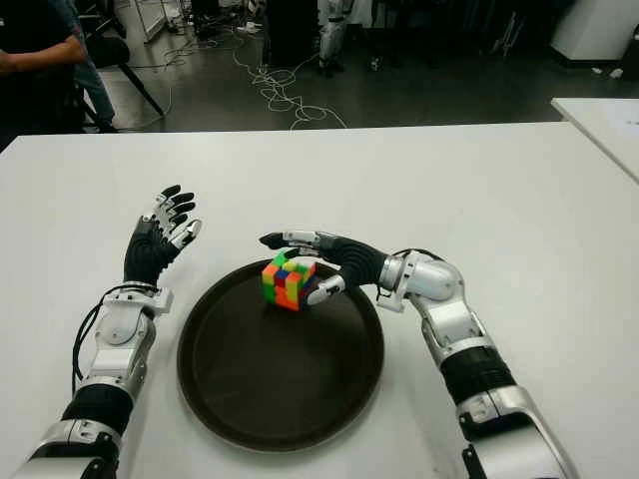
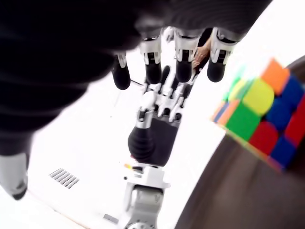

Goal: Pick up the Rubik's Cube and put it in the plate

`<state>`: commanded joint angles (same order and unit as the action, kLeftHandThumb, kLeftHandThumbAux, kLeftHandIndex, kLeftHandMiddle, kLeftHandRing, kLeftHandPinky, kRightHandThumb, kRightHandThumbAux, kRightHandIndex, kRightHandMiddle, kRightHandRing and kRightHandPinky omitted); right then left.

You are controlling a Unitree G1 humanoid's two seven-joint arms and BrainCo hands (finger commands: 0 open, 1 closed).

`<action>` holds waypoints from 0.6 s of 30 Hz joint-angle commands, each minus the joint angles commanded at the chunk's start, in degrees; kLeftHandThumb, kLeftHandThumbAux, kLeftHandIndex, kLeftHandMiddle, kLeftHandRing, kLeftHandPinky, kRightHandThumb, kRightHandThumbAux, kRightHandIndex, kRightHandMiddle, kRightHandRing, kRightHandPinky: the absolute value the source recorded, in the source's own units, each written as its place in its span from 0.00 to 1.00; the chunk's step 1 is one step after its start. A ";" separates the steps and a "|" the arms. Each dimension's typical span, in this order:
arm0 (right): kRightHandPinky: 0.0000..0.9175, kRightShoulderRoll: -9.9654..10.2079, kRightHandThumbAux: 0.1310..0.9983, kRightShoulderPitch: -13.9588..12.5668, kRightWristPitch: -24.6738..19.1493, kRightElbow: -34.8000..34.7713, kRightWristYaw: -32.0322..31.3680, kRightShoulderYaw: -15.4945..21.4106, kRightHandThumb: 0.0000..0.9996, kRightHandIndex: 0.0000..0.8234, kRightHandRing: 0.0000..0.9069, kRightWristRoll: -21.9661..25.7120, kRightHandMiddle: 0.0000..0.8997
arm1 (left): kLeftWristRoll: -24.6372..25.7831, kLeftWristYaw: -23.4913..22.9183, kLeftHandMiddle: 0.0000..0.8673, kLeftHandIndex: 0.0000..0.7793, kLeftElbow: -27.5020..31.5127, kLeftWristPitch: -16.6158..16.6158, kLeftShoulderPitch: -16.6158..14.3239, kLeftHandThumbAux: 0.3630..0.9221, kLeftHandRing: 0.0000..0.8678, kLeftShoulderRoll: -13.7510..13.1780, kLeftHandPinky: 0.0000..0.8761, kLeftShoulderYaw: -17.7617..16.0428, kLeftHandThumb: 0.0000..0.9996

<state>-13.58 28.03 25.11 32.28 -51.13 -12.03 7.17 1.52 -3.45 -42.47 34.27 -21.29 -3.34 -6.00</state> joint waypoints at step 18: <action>0.00 1.12 0.41 2.47 2.57 4.83 1.05 2.77 0.00 0.00 0.00 0.45 0.00 | -0.62 0.28 0.26 0.20 0.11 0.15 -0.10 0.65 0.19 -0.15 0.10 0.17 0.04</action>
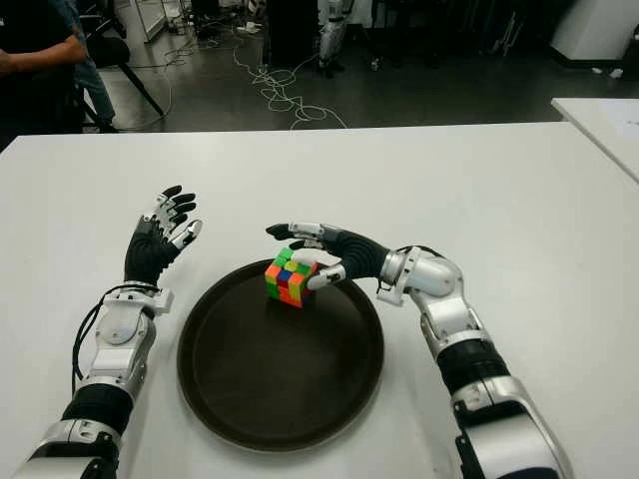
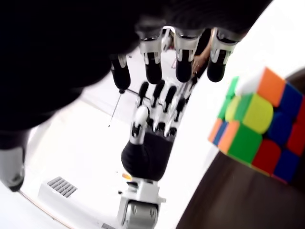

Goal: Pick up the Rubik's Cube and put it in the plate

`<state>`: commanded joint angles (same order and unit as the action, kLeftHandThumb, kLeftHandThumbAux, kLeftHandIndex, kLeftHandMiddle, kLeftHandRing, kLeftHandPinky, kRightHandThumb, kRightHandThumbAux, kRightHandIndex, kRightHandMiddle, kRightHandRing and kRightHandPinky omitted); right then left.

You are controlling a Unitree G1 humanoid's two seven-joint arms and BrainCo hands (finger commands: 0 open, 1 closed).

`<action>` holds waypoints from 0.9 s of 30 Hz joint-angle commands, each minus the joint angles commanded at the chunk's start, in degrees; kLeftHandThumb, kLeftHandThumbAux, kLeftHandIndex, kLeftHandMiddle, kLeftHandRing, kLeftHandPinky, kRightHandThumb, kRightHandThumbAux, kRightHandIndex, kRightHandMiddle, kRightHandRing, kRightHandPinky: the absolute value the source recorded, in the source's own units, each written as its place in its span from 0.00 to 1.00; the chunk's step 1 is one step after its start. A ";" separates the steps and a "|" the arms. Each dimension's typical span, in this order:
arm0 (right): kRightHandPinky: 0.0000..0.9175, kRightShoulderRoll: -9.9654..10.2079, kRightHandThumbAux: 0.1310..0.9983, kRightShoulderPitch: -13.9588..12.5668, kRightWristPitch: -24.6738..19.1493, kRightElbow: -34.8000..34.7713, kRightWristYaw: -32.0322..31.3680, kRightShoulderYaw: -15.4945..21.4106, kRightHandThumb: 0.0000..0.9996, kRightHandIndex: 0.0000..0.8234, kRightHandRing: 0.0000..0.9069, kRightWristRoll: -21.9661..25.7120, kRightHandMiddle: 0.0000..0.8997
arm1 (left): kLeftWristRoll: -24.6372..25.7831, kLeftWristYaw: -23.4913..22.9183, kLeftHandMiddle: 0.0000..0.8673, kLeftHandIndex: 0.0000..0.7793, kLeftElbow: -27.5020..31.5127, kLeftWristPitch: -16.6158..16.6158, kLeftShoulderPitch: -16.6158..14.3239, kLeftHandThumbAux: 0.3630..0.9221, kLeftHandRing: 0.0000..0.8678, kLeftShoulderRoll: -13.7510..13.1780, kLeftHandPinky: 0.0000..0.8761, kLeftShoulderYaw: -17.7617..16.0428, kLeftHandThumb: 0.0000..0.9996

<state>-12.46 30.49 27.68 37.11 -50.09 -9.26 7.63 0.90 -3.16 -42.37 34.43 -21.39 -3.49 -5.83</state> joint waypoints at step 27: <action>0.19 4.32 0.72 6.69 1.49 17.61 34.43 14.03 0.00 0.23 0.22 -2.08 0.25 | -1.22 1.72 0.23 0.18 1.99 -2.72 0.48 0.64 0.17 -0.19 0.09 0.18 0.02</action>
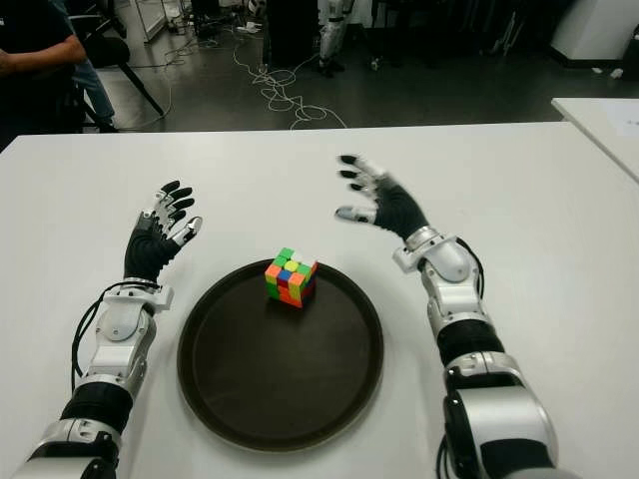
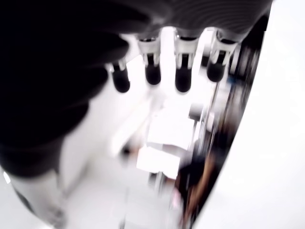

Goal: Pick up the Rubik's Cube and put it in the plate

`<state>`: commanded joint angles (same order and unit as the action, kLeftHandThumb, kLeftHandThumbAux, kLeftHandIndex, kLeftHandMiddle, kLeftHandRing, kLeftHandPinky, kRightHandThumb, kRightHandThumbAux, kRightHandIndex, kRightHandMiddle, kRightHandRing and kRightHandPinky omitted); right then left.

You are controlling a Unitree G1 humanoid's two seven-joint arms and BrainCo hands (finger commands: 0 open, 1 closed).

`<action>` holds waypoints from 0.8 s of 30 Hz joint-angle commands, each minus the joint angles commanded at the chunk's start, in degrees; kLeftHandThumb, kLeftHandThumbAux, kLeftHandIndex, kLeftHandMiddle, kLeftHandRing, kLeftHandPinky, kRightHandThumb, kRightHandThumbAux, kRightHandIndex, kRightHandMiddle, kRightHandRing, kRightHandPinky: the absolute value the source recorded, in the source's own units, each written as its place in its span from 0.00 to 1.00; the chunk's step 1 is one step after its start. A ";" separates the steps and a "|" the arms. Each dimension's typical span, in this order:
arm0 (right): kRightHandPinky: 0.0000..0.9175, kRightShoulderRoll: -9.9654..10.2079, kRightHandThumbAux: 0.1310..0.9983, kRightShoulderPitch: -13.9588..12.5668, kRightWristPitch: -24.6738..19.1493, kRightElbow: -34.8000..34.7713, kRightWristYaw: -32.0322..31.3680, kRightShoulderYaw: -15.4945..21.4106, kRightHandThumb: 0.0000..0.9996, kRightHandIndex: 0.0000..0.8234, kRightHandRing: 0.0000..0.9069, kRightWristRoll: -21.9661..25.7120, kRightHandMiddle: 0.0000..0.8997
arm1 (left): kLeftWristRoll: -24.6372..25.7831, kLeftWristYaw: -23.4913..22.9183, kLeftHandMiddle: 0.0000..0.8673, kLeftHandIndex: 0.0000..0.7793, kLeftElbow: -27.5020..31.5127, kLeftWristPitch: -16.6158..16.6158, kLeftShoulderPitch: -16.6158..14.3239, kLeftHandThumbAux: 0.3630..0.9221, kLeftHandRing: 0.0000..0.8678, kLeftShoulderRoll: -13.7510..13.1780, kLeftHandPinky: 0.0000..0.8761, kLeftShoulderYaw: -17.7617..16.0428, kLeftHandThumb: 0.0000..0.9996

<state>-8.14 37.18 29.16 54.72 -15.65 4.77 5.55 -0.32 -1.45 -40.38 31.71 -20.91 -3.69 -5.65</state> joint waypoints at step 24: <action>0.35 1.37 0.80 1.37 -8.49 1.92 12.64 0.31 0.00 0.23 0.32 -3.54 0.31 | 1.65 -1.03 0.23 0.18 0.28 -0.63 -0.01 0.69 0.18 0.29 0.12 -0.35 0.05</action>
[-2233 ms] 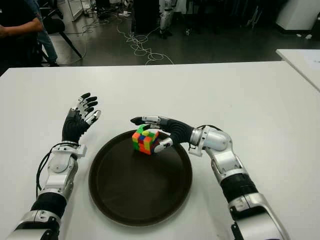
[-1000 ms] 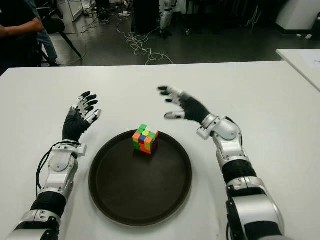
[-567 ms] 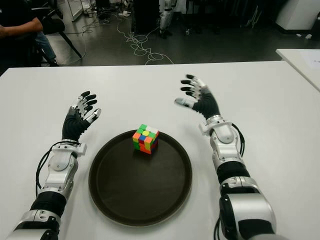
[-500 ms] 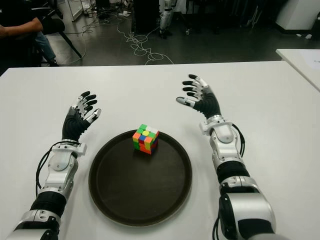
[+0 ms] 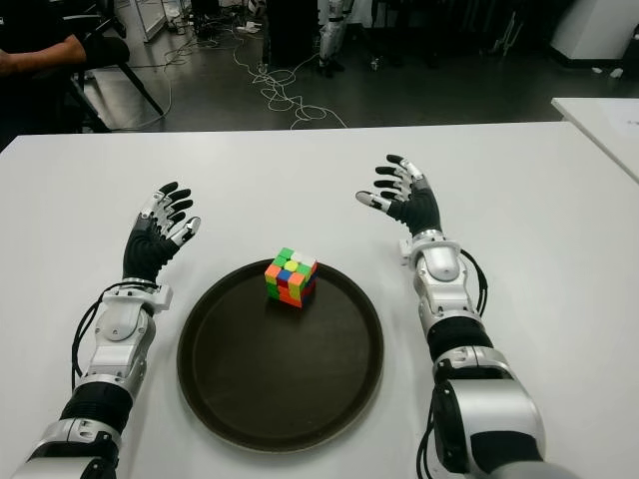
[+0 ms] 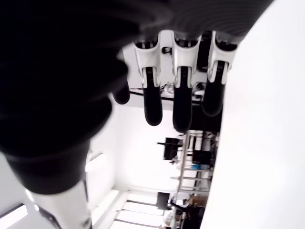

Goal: Pick up the Rubik's Cube and put it in the plate

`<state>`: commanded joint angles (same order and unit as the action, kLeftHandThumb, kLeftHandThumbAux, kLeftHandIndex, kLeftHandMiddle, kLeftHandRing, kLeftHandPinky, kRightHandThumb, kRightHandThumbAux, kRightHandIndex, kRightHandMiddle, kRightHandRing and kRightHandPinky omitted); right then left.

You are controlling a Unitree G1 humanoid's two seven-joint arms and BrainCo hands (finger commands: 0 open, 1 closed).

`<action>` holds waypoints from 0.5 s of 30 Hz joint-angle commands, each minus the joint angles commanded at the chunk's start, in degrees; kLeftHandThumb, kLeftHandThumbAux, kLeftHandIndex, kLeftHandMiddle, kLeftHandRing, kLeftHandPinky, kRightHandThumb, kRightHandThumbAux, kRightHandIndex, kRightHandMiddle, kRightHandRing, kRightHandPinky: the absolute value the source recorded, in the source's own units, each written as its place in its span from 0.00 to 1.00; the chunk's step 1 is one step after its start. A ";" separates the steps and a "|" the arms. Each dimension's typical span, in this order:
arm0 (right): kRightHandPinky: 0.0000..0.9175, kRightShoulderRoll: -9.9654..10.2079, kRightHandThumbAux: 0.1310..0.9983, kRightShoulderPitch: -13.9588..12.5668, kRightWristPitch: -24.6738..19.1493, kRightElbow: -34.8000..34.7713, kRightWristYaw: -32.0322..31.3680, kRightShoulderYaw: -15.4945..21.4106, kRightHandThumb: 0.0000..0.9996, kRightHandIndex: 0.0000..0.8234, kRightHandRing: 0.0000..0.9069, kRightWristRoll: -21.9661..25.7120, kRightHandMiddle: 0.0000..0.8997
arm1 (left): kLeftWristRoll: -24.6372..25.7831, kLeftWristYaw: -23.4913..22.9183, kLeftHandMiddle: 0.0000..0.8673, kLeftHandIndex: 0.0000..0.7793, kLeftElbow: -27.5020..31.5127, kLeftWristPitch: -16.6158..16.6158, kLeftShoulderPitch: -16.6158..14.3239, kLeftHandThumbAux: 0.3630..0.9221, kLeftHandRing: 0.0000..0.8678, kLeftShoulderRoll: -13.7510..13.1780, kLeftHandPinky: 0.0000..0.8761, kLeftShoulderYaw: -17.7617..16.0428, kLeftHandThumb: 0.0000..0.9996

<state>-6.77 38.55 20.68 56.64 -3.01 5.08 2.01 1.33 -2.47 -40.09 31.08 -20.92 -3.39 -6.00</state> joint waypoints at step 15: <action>0.37 0.21 0.78 -0.65 2.02 -0.17 2.16 -0.92 0.00 0.22 0.33 -2.86 0.30 | 0.60 -0.04 0.22 0.17 0.60 -1.41 0.14 0.69 0.18 0.22 0.12 -0.23 0.04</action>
<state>-6.56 37.90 22.70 56.47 -0.85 4.16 -0.85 1.94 -2.51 -39.49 29.67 -20.78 -3.17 -6.23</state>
